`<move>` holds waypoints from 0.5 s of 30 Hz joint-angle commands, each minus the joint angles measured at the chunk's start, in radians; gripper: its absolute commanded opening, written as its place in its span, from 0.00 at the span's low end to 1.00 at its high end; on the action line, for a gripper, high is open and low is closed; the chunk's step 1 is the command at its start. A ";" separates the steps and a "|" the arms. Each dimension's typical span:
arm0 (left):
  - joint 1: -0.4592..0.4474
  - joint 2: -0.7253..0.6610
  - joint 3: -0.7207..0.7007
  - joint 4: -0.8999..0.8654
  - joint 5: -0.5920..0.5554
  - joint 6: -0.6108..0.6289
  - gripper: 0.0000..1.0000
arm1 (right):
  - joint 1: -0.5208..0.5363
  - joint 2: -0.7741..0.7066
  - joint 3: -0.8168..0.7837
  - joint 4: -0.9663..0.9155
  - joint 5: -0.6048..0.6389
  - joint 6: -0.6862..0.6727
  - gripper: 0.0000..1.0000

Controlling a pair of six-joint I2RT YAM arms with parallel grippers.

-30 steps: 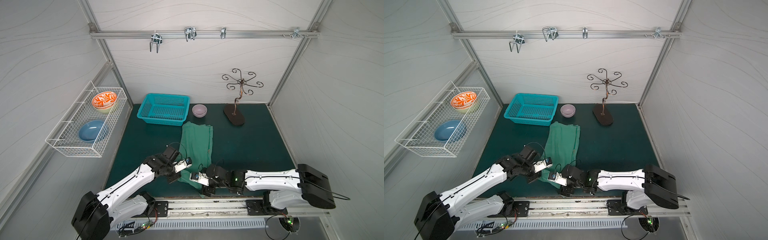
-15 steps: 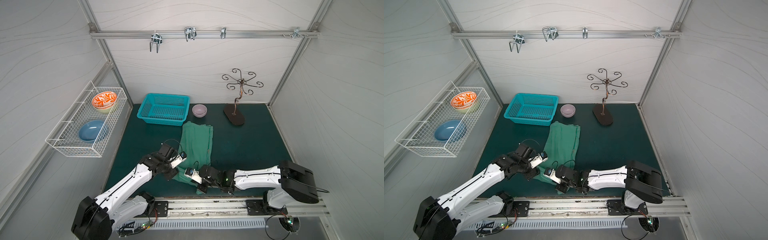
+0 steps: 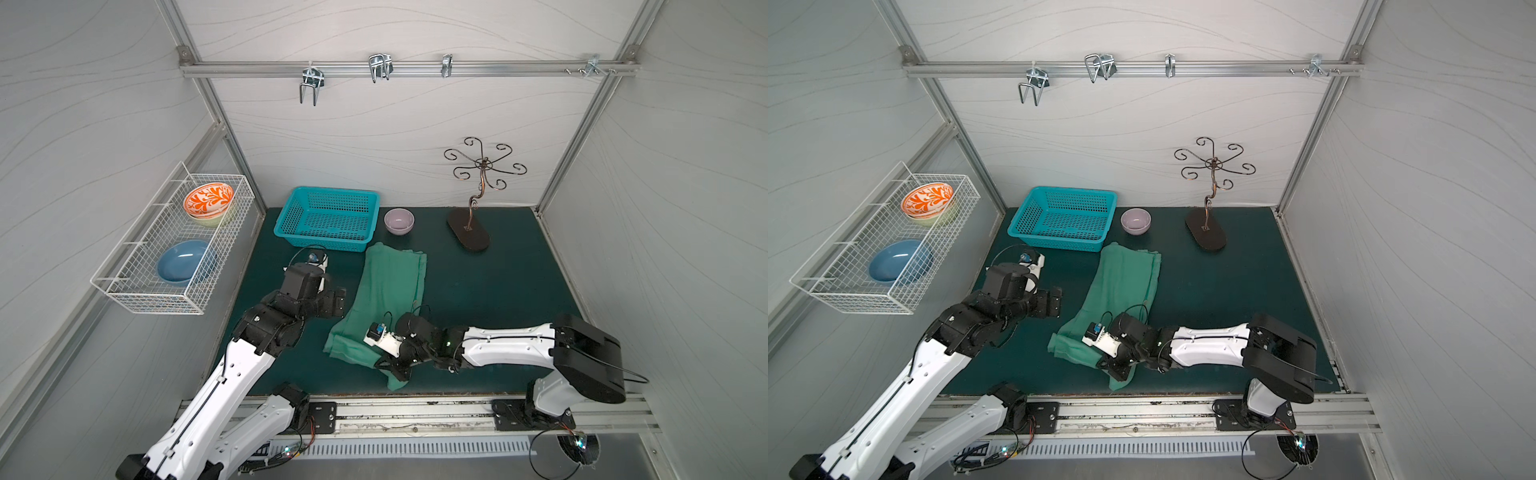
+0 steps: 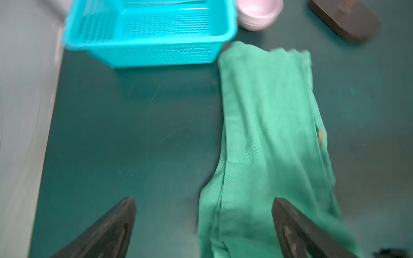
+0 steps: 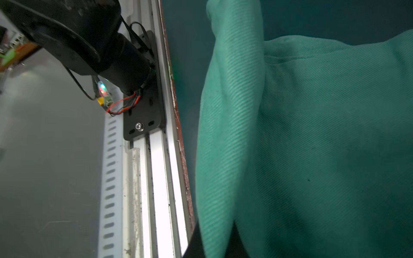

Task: Roll up the long pants
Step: Roll the long pant at the center of the board.

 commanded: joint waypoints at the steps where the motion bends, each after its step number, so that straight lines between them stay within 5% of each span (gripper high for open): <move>1: 0.005 -0.033 0.037 -0.209 -0.050 -0.438 0.94 | -0.039 0.032 0.050 -0.062 -0.206 0.103 0.00; 7: 0.005 -0.149 -0.039 -0.352 0.152 -0.781 0.66 | -0.103 0.113 0.124 -0.127 -0.353 0.206 0.00; 15: 0.003 -0.262 -0.307 -0.205 0.429 -1.082 0.71 | -0.135 0.180 0.115 -0.123 -0.391 0.298 0.00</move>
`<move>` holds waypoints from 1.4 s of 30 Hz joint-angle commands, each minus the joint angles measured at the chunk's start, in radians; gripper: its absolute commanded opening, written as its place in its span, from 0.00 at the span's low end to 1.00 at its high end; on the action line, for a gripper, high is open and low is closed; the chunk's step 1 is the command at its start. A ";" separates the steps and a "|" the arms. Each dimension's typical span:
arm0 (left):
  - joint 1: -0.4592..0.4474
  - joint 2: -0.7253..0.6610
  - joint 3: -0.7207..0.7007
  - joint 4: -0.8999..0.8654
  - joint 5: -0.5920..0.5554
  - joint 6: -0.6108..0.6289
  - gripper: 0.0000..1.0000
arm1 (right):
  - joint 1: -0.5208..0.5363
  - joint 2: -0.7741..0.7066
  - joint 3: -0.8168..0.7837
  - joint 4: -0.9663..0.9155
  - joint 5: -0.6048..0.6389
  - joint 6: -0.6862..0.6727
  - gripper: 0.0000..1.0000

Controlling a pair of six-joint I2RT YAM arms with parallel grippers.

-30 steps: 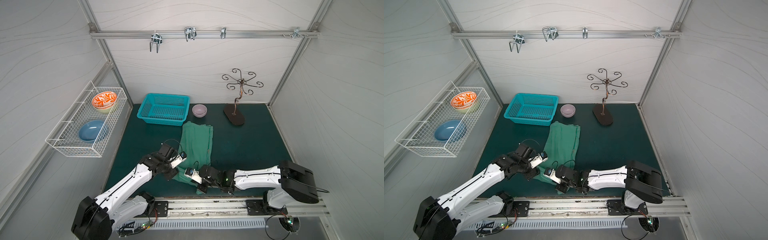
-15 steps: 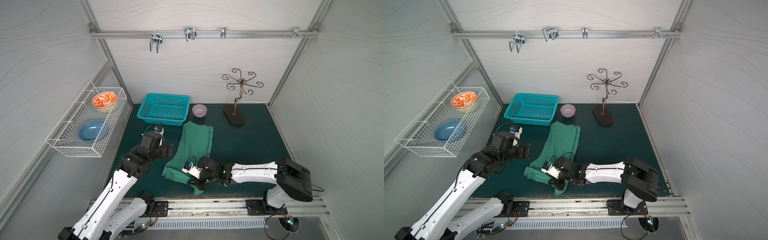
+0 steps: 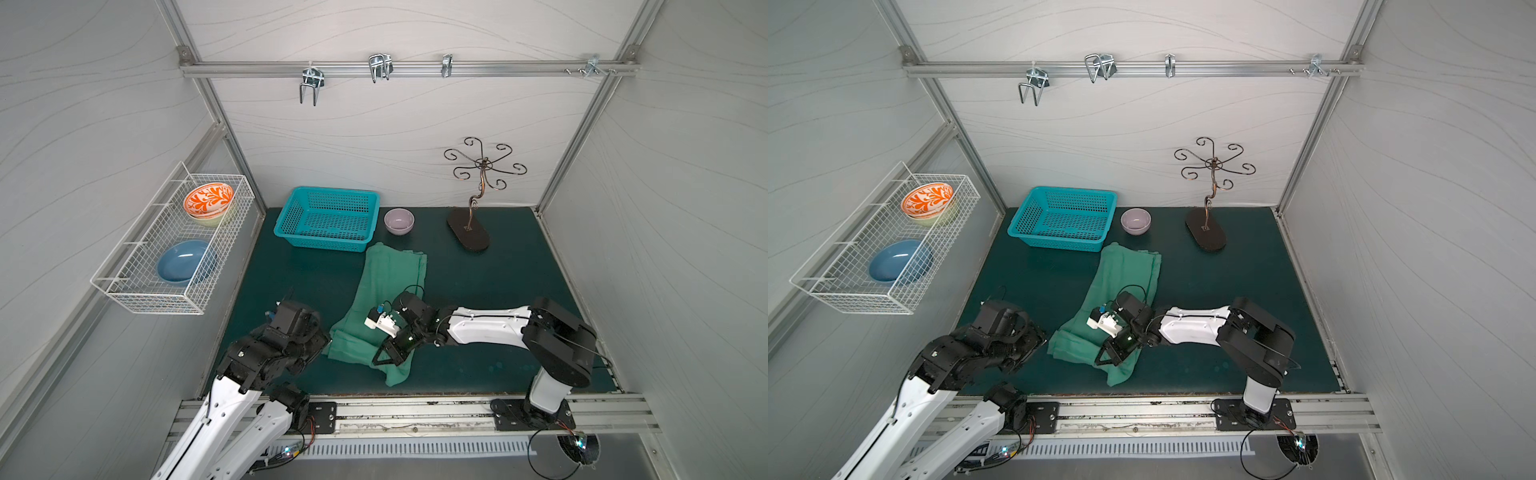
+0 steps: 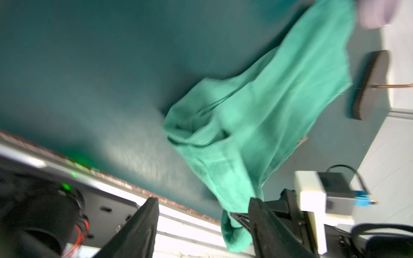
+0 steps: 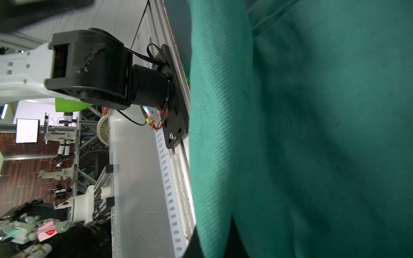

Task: Roll up the long pants
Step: Roll the long pant at the center of the board.

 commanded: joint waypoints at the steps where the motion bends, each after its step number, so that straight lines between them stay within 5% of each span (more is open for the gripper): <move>1: 0.004 -0.033 -0.089 0.123 0.157 -0.196 0.71 | -0.002 0.028 0.001 -0.031 -0.053 0.052 0.00; 4: -0.016 -0.026 -0.188 0.251 0.222 -0.271 0.72 | -0.005 0.036 -0.007 -0.022 -0.045 0.061 0.00; 9: -0.132 0.030 -0.213 0.349 0.150 -0.340 0.70 | -0.006 0.049 -0.009 -0.013 -0.027 0.068 0.00; 21: -0.130 0.236 -0.304 0.559 0.186 -0.373 0.74 | -0.019 0.041 -0.040 0.006 -0.015 0.108 0.00; 26: -0.127 0.341 -0.307 0.575 0.160 -0.351 0.53 | -0.025 0.017 -0.046 -0.032 0.027 0.095 0.09; 29: -0.115 0.365 -0.318 0.566 0.149 -0.350 0.38 | -0.030 -0.089 -0.077 -0.106 0.185 0.079 0.34; 33: -0.109 0.363 -0.317 0.543 0.136 -0.352 0.37 | 0.027 -0.311 -0.134 -0.225 0.523 0.049 0.62; 38: -0.108 0.360 -0.317 0.525 0.122 -0.358 0.36 | 0.245 -0.412 -0.161 -0.332 0.872 -0.001 0.71; 42: -0.108 0.363 -0.311 0.510 0.119 -0.359 0.35 | 0.340 -0.354 -0.136 -0.325 0.981 -0.036 0.72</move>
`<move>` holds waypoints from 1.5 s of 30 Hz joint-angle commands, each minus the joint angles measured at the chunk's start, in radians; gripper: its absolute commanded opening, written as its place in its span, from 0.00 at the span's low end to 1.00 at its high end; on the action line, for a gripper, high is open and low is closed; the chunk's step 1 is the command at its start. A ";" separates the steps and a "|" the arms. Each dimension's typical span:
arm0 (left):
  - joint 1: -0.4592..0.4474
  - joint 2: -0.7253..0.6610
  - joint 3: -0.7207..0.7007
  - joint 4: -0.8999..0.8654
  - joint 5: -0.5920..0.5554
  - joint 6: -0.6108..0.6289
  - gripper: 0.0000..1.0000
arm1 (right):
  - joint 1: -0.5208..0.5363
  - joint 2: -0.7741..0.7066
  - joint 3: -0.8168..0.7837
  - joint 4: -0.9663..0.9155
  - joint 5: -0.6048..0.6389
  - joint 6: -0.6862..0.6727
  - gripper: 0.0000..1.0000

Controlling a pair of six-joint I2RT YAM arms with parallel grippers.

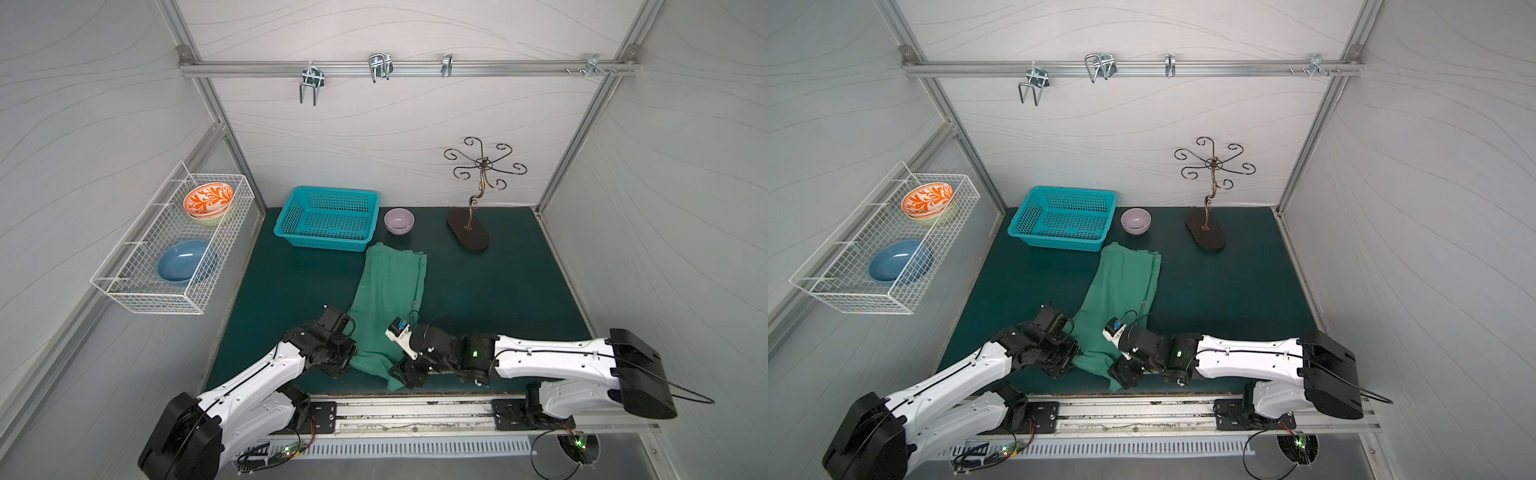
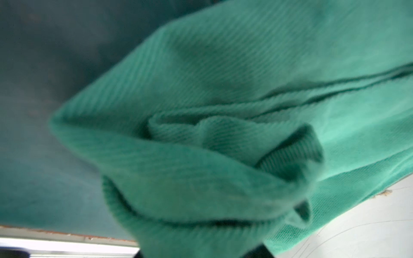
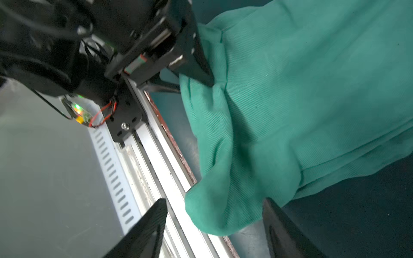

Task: Roll up the long pants
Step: Roll the long pant at the center of the board.

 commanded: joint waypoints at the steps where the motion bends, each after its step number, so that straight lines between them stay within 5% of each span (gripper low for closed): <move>1: 0.008 0.004 0.003 -0.049 -0.040 -0.004 0.35 | 0.042 0.063 0.015 -0.065 0.194 -0.055 0.72; 13: 0.008 -0.011 0.029 -0.152 -0.089 -0.025 0.32 | 0.105 0.240 0.092 0.023 0.149 -0.041 0.70; 28: 0.007 -0.033 0.016 -0.148 -0.100 -0.059 0.31 | 0.136 0.369 0.201 -0.056 0.158 -0.083 0.82; 38: 0.011 -0.048 0.029 -0.175 -0.145 -0.063 0.22 | 0.126 0.310 0.119 -0.154 0.253 0.000 0.63; 45: 0.024 -0.042 0.048 -0.217 -0.169 -0.039 0.11 | 0.102 0.229 0.048 -0.126 0.229 -0.038 0.27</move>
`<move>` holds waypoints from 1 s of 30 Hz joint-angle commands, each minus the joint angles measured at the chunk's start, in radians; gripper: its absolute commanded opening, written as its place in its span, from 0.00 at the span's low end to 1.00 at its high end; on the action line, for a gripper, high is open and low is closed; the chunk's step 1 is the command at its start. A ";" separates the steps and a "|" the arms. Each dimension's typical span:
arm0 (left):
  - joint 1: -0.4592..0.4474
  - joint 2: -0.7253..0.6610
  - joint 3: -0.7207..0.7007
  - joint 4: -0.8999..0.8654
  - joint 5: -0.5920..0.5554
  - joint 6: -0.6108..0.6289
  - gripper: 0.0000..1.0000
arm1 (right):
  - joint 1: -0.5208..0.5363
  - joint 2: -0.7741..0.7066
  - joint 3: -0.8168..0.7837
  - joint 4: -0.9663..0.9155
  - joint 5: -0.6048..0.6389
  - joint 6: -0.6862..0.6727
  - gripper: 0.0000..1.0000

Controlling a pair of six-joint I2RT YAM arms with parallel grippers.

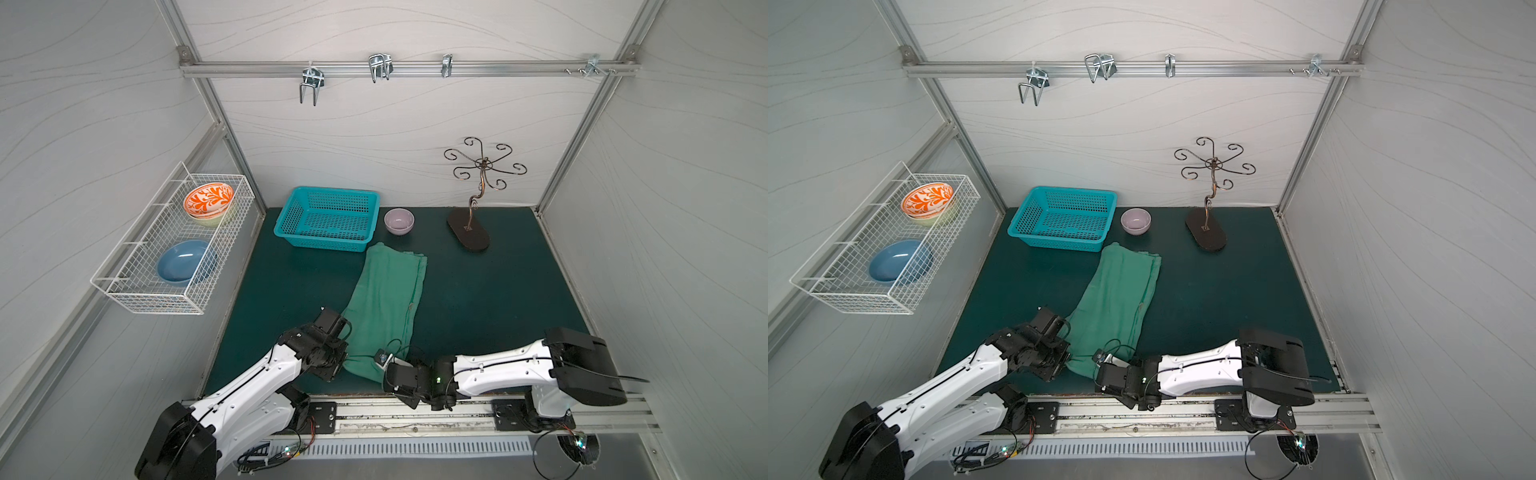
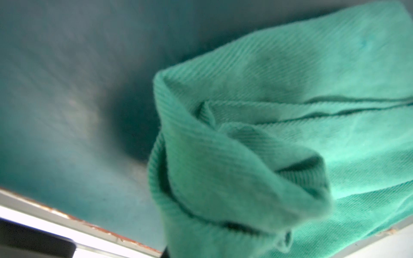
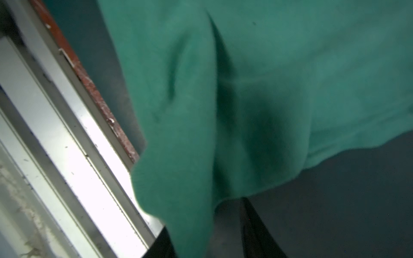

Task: Roll up the long pants
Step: Roll the long pant at the center of the board.

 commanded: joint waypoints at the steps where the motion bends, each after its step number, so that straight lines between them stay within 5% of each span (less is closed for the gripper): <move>1: 0.009 0.002 0.032 -0.082 -0.054 0.005 0.11 | -0.022 -0.030 -0.018 -0.015 -0.018 -0.011 0.21; 6: 0.015 -0.010 0.042 -0.090 -0.061 0.011 0.07 | -0.037 -0.074 -0.042 0.004 -0.106 -0.015 0.07; 14: 0.015 0.007 0.072 -0.043 -0.030 -0.002 0.00 | -0.040 -0.144 -0.002 0.044 -0.287 0.022 0.52; 22: 0.014 0.016 0.089 -0.042 -0.015 -0.020 0.00 | -0.114 0.044 0.154 -0.001 -0.330 0.034 0.63; 25: 0.014 0.011 0.092 -0.050 -0.021 -0.027 0.00 | -0.117 0.110 0.188 -0.028 -0.350 0.038 0.58; 30: 0.015 -0.015 0.096 -0.080 -0.055 -0.038 0.00 | -0.118 0.103 0.142 -0.052 -0.366 0.057 0.22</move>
